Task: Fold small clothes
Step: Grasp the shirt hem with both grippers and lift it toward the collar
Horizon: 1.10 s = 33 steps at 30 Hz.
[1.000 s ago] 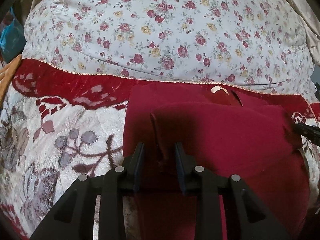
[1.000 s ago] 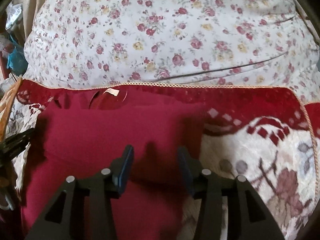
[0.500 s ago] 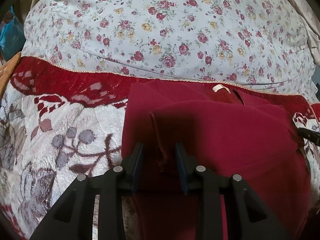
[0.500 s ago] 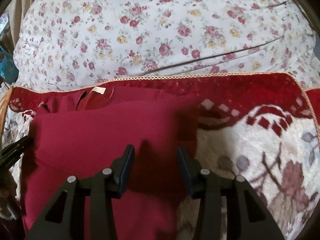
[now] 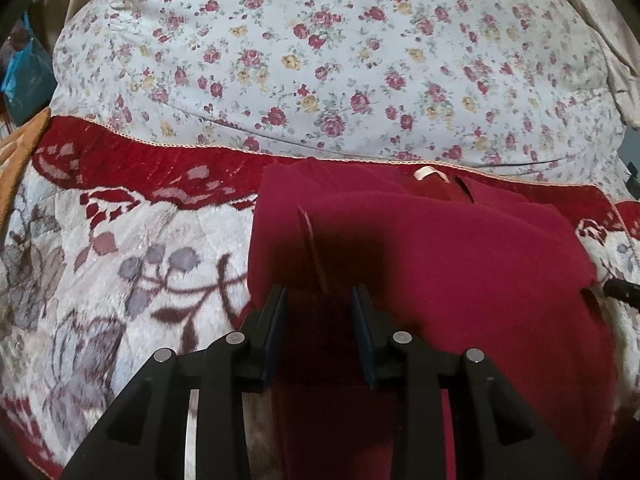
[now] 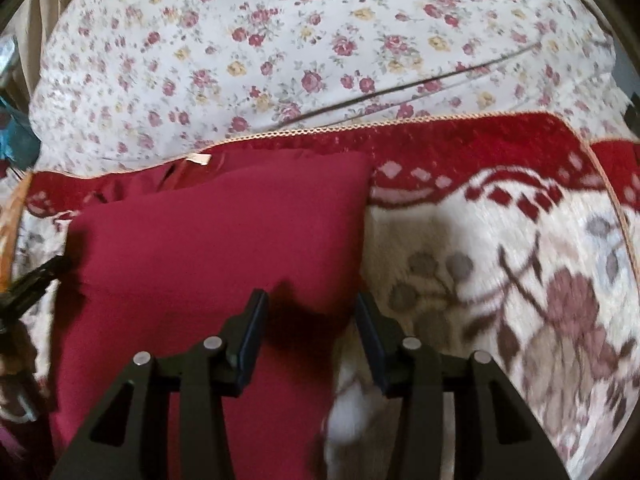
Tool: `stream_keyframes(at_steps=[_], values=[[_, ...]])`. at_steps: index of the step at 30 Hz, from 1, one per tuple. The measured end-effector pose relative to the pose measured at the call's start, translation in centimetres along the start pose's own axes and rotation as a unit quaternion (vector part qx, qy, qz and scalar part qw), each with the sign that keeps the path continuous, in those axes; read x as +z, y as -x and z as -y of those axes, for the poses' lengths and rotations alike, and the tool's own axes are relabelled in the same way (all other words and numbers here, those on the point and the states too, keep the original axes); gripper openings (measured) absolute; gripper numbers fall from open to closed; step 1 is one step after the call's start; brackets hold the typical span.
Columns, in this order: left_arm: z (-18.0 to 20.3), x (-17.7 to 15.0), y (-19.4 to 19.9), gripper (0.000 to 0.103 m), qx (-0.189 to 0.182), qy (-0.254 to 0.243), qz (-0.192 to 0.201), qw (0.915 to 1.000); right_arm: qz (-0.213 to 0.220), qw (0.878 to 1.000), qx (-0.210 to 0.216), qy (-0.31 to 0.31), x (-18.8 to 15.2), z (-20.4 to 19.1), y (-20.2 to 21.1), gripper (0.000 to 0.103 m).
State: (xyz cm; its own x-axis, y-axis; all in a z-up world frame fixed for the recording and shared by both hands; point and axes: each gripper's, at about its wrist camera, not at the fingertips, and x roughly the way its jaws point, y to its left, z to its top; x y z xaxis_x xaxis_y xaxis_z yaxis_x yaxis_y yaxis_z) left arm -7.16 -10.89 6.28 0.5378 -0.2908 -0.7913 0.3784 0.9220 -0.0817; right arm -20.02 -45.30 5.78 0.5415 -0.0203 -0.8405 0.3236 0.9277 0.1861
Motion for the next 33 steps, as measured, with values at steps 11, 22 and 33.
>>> stream_keyframes(at_steps=[11,22,33], values=[[-0.8,-7.0,6.4,0.011,-0.038,-0.014,-0.028,0.9988,-0.025,0.999,0.043,-0.001,-8.4,1.6,7.6,0.062],[-1.8,-15.9,11.5,0.014,-0.084,-0.013,-0.099,0.9914,-0.086,0.994,0.065,0.012,-17.8,1.2,10.0,0.073],[-2.6,-18.8,11.9,0.014,-0.092,0.016,-0.133,0.9867,-0.179,0.980,0.038,0.072,-22.2,0.1,9.4,0.073]])
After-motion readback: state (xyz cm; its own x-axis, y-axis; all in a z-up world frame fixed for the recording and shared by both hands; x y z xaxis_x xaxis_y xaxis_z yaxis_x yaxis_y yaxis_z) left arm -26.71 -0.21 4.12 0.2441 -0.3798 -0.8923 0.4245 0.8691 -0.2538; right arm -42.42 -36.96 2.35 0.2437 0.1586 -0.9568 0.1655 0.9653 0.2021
